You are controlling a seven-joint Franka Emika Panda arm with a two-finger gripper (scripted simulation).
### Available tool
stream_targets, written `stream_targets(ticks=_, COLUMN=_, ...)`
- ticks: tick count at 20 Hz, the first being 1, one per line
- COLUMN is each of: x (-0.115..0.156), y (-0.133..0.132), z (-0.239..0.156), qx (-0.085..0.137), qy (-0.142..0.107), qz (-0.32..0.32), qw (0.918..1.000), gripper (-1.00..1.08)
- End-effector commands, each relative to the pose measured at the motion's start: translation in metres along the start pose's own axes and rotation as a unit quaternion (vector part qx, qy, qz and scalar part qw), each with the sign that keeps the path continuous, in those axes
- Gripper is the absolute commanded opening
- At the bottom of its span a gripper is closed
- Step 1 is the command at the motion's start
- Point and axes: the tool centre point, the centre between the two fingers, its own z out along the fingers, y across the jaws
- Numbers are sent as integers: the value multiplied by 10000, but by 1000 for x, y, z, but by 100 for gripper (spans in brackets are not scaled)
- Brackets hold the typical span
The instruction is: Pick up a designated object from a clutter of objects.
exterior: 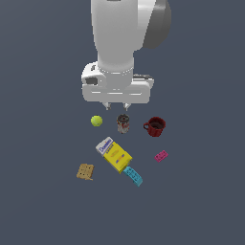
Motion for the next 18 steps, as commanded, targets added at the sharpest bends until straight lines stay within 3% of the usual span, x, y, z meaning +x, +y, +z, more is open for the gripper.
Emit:
stream_targets(ticks=1, x=0, y=0, z=0, qx=-7, qy=-2, qz=3, qw=10000, gripper=28)
stream_targets(ticks=10, x=0, y=-9, z=8, qx=-152, qy=-44, qz=138, qw=9998, gripper=28)
stream_targets(ticks=18, x=-1, y=-27, z=25, qx=-458, qy=-91, qz=416, qw=9980, gripper=28)
